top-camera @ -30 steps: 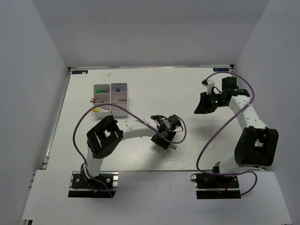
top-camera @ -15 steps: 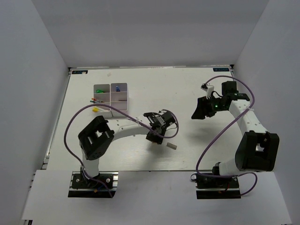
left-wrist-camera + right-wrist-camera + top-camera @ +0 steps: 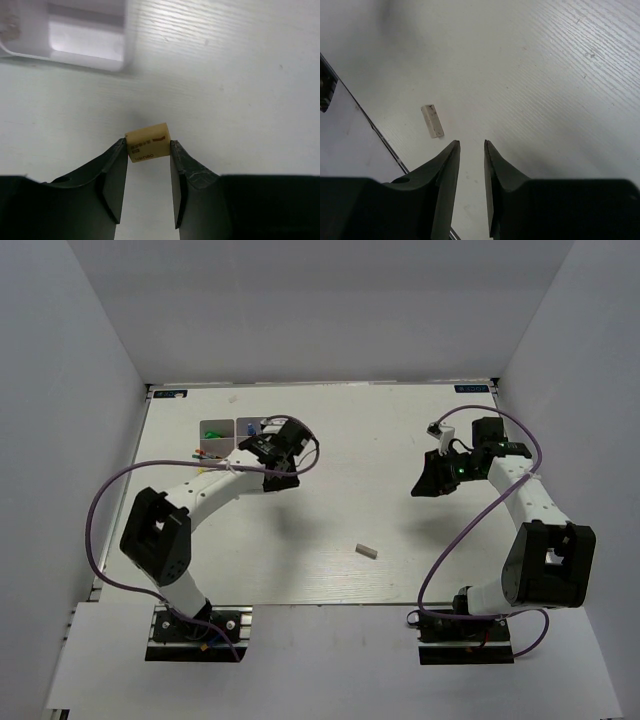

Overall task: Sort the stationery into containers
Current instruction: Grab a piece of stationery with the left arm, then place the stationery into the container

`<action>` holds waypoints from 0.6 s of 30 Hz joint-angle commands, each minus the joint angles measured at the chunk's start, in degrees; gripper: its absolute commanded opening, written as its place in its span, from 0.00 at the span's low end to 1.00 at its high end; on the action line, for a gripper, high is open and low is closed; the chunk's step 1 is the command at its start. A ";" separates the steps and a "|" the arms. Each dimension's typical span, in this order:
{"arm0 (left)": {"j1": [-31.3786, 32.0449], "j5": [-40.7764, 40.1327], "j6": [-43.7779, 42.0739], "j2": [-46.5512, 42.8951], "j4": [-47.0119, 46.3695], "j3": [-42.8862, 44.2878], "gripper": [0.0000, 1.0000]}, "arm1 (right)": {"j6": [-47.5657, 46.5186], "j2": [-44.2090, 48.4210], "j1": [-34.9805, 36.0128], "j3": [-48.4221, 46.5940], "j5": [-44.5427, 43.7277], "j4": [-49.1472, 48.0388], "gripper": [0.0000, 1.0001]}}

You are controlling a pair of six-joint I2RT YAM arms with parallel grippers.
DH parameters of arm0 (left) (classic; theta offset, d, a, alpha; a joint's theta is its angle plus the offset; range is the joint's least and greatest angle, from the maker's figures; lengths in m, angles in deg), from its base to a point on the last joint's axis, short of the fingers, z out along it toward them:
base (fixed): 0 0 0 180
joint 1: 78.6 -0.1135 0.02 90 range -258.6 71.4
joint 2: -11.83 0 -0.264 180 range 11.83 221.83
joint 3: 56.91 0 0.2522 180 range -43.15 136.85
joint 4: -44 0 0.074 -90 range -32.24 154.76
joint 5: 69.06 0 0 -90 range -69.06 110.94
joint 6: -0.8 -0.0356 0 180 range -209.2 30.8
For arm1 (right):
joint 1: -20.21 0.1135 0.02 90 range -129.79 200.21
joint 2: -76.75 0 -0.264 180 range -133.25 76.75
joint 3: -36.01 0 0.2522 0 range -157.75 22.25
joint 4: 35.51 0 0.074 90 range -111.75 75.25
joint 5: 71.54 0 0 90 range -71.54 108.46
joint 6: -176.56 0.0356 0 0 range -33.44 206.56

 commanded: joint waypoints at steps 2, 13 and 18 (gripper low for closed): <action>-4.32 -2.52 1.33 -2.74 1.19 1.73 0.13 | -1.56 0.90 0.24 0.65 2.13 0.63 0.32; -12.50 -3.83 -4.37 1.39 0.13 7.17 0.13 | -2.53 1.60 0.16 2.50 2.22 0.64 0.33; -13.83 -3.84 -8.50 3.15 -1.71 7.18 0.20 | -2.53 1.51 0.24 2.50 1.95 0.81 0.34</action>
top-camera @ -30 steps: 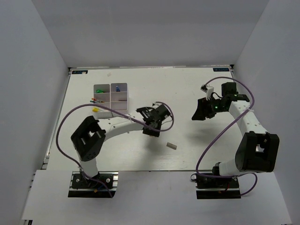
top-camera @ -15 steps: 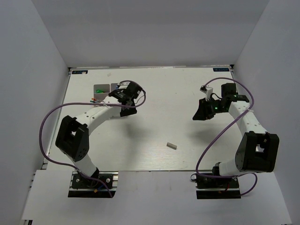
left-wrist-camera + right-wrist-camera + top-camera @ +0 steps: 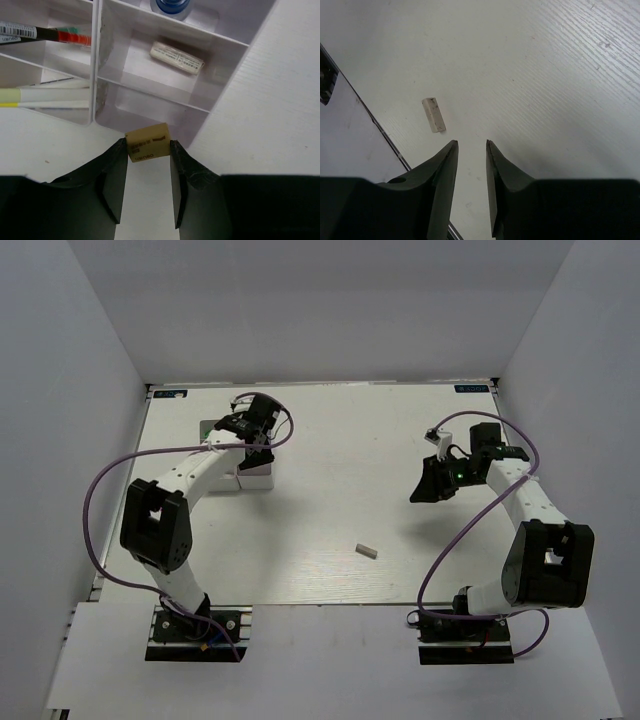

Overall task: Sort the stationery into containers
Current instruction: Place the stationery into the container, then grab a piece of stationery with the right arm

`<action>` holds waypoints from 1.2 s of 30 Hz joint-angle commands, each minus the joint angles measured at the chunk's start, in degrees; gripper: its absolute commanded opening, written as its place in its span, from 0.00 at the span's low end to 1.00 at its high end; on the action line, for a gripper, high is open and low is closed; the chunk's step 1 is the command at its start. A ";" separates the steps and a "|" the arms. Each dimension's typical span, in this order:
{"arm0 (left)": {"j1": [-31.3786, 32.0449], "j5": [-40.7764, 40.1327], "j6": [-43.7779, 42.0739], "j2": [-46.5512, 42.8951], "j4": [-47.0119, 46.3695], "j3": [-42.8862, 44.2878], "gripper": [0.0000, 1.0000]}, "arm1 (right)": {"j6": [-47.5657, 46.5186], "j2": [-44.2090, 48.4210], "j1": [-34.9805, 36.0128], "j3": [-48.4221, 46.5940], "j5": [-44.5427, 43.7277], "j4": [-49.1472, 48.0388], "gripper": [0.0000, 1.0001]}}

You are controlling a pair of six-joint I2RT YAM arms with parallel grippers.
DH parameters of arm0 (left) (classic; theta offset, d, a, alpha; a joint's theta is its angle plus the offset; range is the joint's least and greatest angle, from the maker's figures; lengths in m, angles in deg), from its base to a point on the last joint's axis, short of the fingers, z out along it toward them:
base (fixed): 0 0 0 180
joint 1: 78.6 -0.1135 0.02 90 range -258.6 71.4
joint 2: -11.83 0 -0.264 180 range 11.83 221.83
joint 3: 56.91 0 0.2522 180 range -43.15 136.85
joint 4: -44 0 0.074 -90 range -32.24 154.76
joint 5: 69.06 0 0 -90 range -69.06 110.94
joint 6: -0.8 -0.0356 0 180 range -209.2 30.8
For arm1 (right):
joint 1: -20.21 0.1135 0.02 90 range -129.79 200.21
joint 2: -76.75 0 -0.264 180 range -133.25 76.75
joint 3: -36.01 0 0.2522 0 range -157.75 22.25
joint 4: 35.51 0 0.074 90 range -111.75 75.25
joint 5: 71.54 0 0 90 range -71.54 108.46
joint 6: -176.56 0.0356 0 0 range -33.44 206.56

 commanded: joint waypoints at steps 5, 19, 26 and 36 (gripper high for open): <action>-1.94 -0.72 -3.44 0.31 -2.50 1.06 0.33 | -1.37 1.20 0.18 0.14 1.01 0.90 0.44; -1.94 1.40 -3.44 -1.53 -3.65 0.53 0.72 | -9.72 2.52 8.08 0.84 -2.59 2.75 0.77; -0.71 9.90 -5.90 -12.50 -5.93 -4.21 0.29 | -7.27 1.74 20.99 4.27 -9.34 -3.23 0.70; -0.71 18.27 -3.89 -32.99 -3.57 -18.98 0.64 | -3.15 -3.70 35.05 7.17 -21.91 -10.52 0.70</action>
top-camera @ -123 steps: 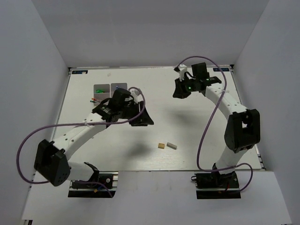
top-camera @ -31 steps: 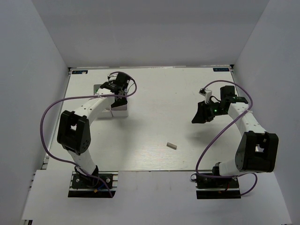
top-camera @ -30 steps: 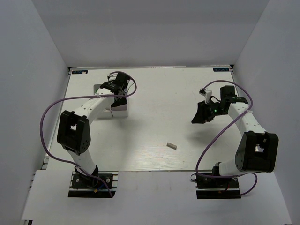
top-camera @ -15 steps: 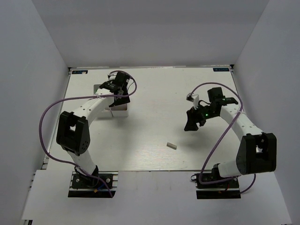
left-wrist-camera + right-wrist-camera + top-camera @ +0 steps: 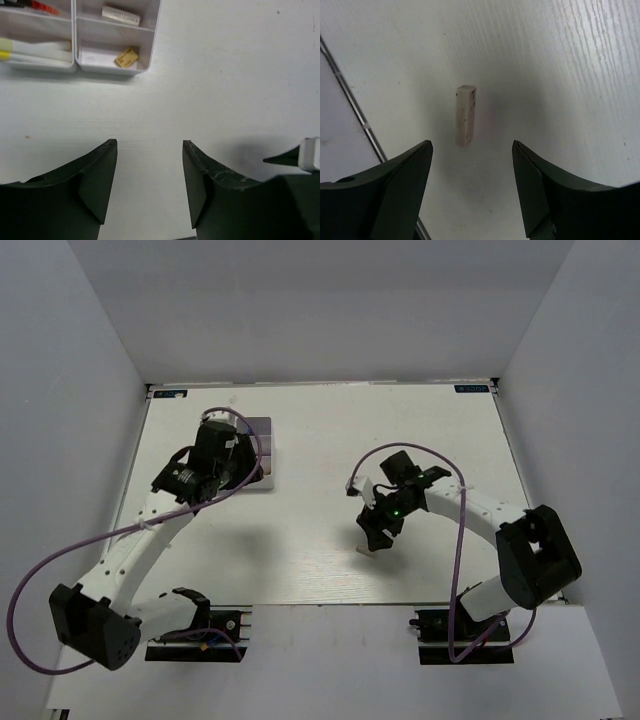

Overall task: Sort the stationery into containers
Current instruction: Grab a piece of stationery with the right arm

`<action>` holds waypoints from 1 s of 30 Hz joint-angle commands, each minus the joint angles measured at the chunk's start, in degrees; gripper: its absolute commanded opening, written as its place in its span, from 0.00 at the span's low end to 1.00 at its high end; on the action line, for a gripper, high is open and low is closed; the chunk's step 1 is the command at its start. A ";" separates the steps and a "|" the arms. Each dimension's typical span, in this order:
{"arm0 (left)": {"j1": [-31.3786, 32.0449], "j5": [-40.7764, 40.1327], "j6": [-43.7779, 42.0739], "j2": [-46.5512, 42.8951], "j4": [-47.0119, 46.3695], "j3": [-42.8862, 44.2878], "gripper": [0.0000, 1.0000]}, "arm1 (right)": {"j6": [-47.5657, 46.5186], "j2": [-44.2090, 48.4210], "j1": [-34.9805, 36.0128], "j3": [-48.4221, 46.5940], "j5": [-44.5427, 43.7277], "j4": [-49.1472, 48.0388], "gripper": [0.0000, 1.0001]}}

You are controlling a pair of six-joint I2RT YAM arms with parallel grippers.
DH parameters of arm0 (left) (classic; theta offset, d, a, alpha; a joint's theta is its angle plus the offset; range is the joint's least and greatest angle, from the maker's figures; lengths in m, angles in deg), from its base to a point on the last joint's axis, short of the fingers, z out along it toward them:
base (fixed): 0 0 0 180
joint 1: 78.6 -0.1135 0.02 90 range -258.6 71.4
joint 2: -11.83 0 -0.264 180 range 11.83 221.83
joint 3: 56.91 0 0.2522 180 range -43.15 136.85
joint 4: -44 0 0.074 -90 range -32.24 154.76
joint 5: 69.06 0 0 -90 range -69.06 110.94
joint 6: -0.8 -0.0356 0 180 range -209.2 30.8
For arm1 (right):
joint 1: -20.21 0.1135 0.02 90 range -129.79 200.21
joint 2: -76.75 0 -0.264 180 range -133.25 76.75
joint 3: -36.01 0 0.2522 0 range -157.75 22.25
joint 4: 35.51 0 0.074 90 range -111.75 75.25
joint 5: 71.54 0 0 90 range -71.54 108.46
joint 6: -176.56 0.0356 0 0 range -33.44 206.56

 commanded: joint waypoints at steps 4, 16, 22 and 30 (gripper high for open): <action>0.14 2.69 2.48 -6.44 3.92 -2.68 0.67 | 5.45 -4.91 6.93 -0.22 -9.83 -7.47 0.70; 0.14 1.54 3.01 -10.74 7.61 0.31 0.67 | 9.41 -5.79 14.50 2.86 -19.33 -11.53 0.33; 0.14 3.21 4.16 -15.84 8.76 -1.72 0.67 | 5.28 -5.27 15.20 0.67 -19.25 -8.54 0.01; 0.14 4.80 7.14 -22.52 9.81 -6.64 0.65 | -4.30 -15.16 14.85 -28.49 -12.13 2.88 0.00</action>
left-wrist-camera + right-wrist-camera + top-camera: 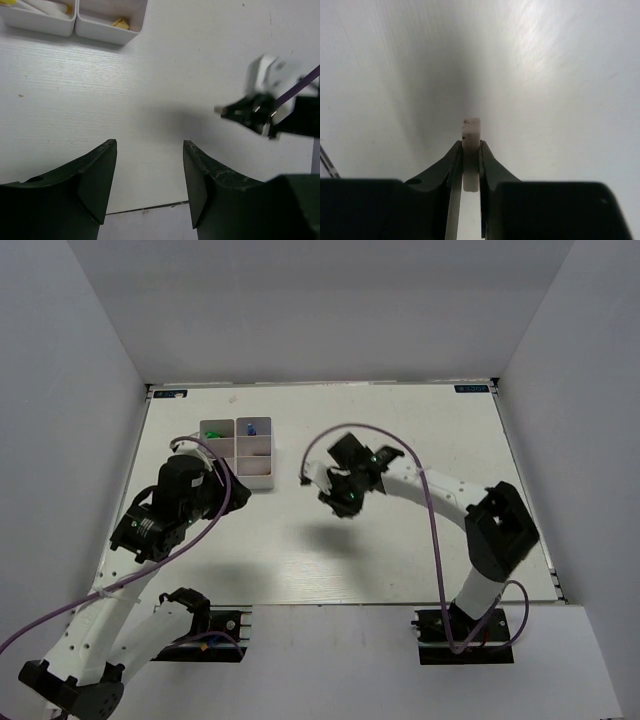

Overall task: Sort the stationery into containers
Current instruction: Grab a piece of stationery with the right arm, then place the stationery into the container

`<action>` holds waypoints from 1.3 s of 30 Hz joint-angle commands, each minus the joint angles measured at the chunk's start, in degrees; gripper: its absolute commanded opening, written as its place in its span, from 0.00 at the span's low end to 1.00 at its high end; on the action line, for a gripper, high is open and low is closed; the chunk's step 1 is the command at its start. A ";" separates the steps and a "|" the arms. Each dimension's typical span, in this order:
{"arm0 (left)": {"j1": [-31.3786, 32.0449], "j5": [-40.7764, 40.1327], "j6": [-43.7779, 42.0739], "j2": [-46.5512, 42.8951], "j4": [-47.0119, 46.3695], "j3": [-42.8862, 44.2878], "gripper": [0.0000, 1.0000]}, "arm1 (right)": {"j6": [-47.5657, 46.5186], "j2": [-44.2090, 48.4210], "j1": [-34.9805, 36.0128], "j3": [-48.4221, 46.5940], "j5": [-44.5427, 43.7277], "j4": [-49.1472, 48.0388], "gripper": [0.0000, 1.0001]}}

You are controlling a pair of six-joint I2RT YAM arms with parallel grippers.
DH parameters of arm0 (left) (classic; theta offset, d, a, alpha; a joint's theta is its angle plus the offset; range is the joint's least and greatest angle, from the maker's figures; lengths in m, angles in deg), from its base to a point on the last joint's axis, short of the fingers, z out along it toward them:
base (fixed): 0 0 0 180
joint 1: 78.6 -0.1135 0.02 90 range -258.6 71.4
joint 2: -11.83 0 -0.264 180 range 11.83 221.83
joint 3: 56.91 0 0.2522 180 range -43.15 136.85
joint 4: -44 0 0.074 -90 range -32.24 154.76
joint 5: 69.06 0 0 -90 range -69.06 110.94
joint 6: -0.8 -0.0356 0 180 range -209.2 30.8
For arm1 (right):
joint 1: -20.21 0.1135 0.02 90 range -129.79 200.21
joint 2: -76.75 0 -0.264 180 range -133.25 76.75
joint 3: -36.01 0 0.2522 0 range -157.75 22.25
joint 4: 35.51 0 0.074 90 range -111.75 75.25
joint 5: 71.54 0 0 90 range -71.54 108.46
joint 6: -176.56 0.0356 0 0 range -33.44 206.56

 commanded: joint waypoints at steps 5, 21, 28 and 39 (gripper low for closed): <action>0.14 -0.50 2.52 -4.20 2.47 -0.28 0.65 | -2.31 -17.17 0.47 -44.10 11.03 10.00 0.00; 0.14 -1.11 4.71 -7.37 4.06 -0.80 0.65 | 7.01 -29.76 3.90 -49.77 17.99 -18.81 0.00; 0.14 -1.11 5.24 -7.89 4.06 -1.86 0.65 | 6.05 -33.89 4.34 -49.86 14.21 -24.26 0.00; 0.14 -1.64 5.77 -7.89 4.58 -1.86 0.65 | -0.28 -35.74 5.22 -47.49 5.15 -28.84 0.15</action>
